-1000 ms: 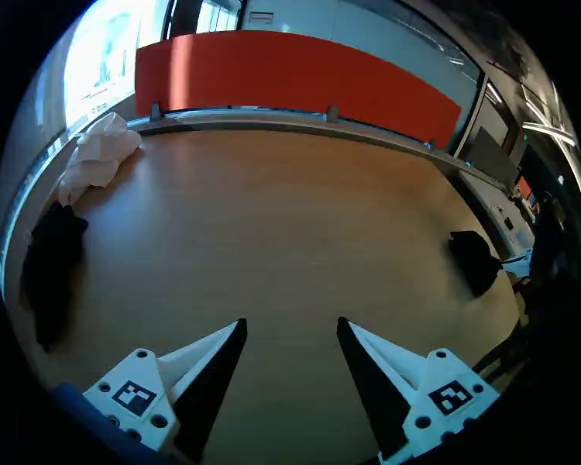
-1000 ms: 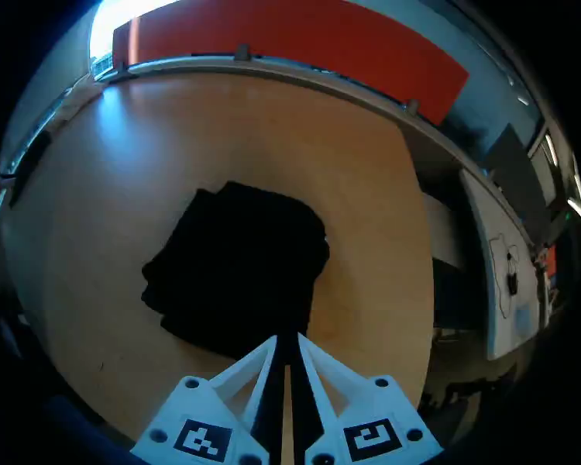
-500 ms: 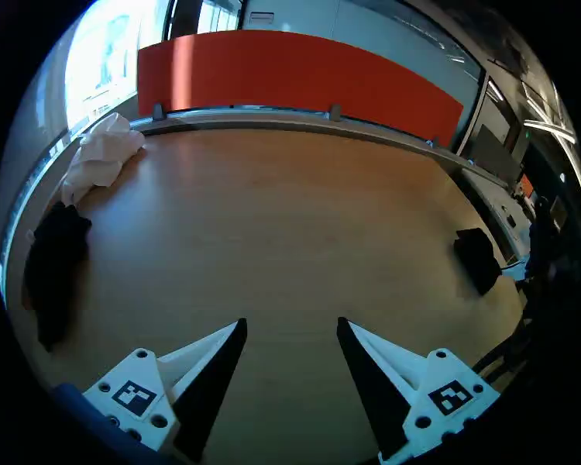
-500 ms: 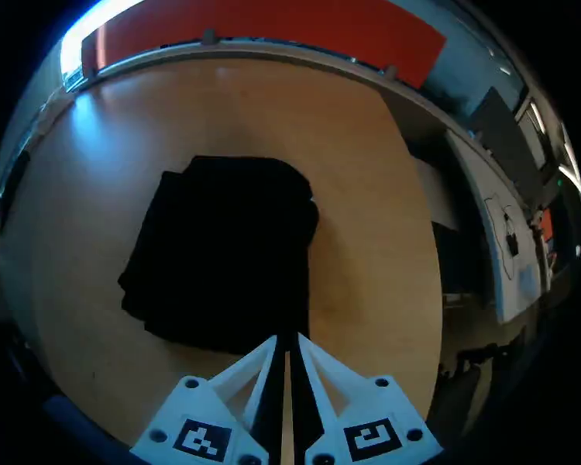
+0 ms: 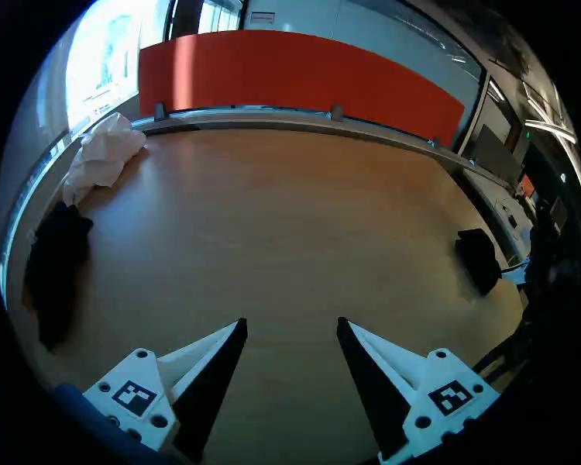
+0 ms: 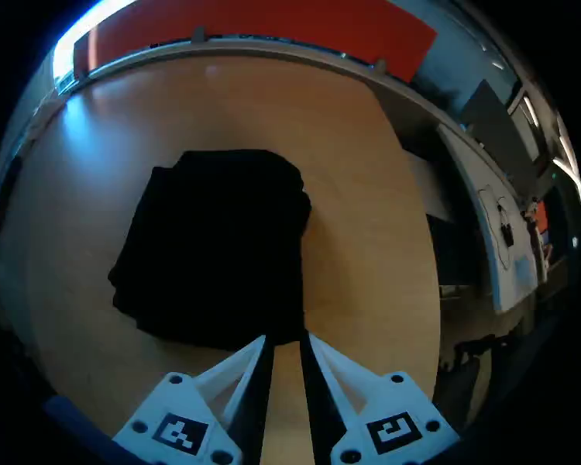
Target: Fold towel
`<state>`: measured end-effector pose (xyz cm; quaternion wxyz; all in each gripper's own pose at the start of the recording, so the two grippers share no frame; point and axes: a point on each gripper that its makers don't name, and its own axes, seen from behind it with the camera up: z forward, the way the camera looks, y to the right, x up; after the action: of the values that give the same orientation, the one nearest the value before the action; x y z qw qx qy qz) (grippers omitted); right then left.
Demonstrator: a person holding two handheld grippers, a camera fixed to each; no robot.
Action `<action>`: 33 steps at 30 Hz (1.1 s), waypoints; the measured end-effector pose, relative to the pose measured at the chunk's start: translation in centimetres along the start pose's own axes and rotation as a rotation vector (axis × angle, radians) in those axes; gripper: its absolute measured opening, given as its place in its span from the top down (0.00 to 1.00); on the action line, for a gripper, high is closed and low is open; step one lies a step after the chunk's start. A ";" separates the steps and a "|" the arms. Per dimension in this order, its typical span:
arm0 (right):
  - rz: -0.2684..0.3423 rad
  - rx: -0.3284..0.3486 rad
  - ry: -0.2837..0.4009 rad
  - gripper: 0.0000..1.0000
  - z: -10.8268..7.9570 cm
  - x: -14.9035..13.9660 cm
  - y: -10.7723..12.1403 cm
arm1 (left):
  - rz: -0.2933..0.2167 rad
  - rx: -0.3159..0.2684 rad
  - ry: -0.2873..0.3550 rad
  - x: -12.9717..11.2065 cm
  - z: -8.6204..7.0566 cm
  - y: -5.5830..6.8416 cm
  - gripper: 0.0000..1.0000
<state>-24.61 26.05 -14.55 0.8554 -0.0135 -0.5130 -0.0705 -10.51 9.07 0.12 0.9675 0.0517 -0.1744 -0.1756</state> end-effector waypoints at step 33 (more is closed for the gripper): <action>0.077 -0.082 0.066 0.03 -2.6 -0.2 0.4 | 0.010 -0.004 0.027 0.8 -0.5 -1.6 0.15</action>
<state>-22.36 26.22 -15.90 0.8726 -0.0659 -0.4805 -0.0588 -10.09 7.30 -0.37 0.9707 0.0510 -0.1615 -0.1702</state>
